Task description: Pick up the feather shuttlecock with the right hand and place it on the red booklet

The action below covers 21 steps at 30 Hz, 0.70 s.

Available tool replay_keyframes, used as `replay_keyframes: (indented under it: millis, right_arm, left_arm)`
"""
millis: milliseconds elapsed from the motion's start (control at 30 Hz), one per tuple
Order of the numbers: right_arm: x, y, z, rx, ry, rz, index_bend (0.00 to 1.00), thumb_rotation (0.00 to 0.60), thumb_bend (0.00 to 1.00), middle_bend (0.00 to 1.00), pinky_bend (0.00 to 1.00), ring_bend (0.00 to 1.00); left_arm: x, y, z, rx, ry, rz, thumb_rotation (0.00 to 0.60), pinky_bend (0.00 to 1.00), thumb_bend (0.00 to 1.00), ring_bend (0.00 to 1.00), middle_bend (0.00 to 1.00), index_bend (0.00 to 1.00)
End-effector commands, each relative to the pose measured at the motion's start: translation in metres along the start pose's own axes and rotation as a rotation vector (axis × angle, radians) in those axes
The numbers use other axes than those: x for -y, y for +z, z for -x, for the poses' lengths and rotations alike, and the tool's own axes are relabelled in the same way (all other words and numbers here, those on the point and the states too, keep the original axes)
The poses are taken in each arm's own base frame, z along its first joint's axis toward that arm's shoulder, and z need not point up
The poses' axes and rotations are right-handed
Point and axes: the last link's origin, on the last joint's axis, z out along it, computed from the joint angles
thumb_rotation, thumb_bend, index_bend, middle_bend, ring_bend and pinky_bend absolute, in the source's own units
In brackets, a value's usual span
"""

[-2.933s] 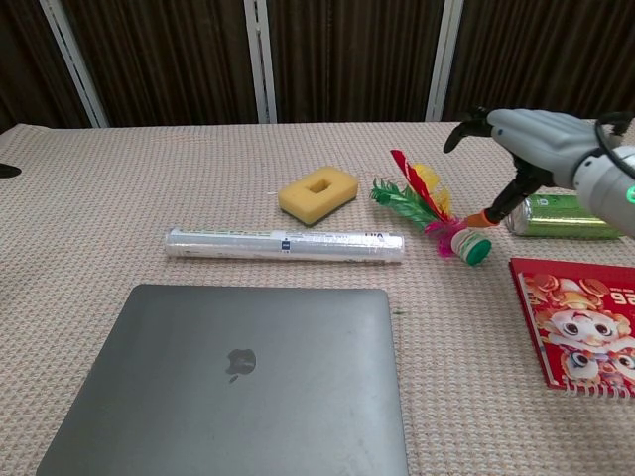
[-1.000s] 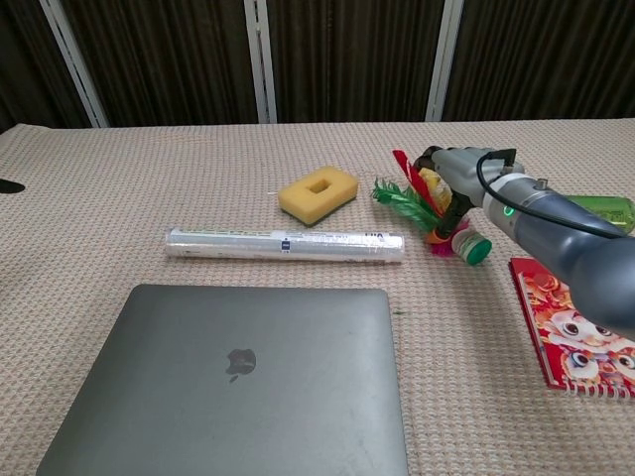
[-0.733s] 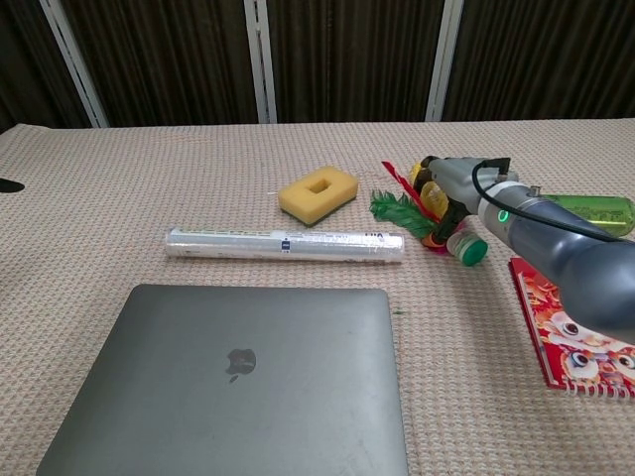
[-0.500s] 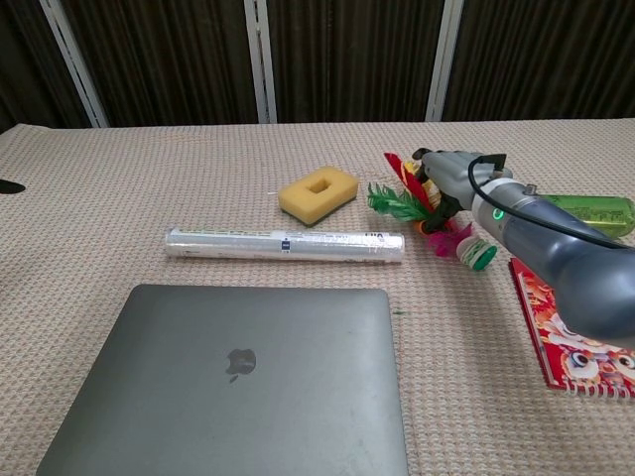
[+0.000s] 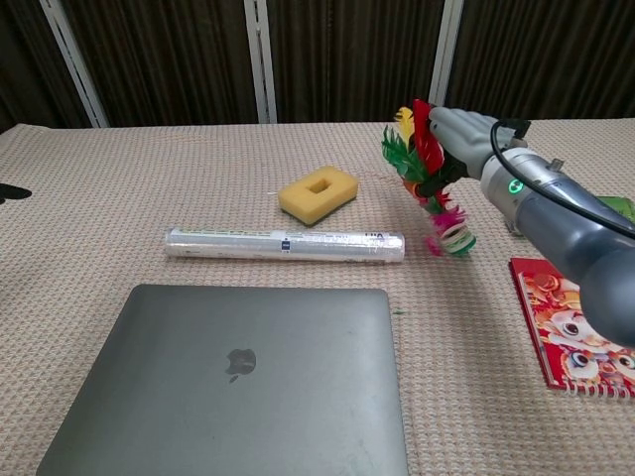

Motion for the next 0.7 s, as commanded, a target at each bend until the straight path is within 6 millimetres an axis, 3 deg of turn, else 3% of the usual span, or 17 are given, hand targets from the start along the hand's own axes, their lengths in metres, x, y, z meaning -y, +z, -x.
replay_keyframes:
  millis: [33, 200, 367, 700]
  right_arm:
    - [-0.006, -0.015, -0.023, -0.08, 0.223, 0.038, 0.61, 0.6, 0.35, 0.0, 0.0, 0.0]
    - [-0.016, -0.032, -0.037, -0.15, 0.535, 0.082, 0.62, 0.6, 0.35, 0.0, 0.0, 0.0]
    - [-0.031, -0.042, -0.036, -0.162, 0.685, 0.124, 0.62, 0.6, 0.35, 0.0, 0.0, 0.0]
    - [-0.053, -0.051, -0.016, -0.097, 0.753, 0.17, 0.62, 0.6, 0.35, 0.0, 0.0, 0.0]
  left_arm:
    - [-0.001, -0.001, 0.001, 0.007, -0.001, 0.007, 0.6, 0.0, 0.04, 0.0, 0.0, 0.0]
    - [-0.005, -0.003, 0.002, 0.015, -0.002, 0.026, 0.6, 0.0, 0.04, 0.0, 0.0, 0.0]
    - [-0.008, -0.004, 0.002, 0.014, -0.001, 0.039, 0.6, 0.0, 0.05, 0.0, 0.0, 0.0]
    - [-0.013, -0.006, 0.004, 0.018, 0.005, 0.06, 0.6, 0.0, 0.05, 0.0, 0.0, 0.0]
